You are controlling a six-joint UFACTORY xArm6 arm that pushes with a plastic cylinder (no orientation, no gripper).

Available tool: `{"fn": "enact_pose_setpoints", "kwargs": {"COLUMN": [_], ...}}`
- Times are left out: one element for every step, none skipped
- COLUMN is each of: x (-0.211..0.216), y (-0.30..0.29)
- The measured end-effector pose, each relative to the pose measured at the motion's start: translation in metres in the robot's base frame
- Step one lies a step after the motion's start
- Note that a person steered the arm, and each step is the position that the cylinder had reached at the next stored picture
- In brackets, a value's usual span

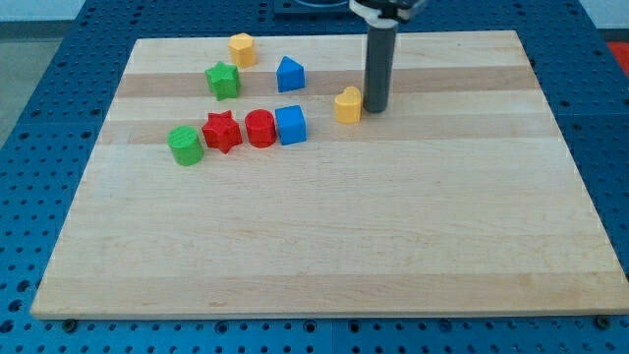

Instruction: Push the yellow heart towards the blue triangle

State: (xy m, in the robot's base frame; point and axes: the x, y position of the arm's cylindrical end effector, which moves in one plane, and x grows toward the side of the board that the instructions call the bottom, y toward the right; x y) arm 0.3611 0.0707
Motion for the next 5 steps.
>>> {"fn": "enact_pose_setpoints", "kwargs": {"x": [0.032,0.019,-0.001,-0.009,-0.009], "y": [0.002,-0.004,-0.032,-0.045,-0.040]}}
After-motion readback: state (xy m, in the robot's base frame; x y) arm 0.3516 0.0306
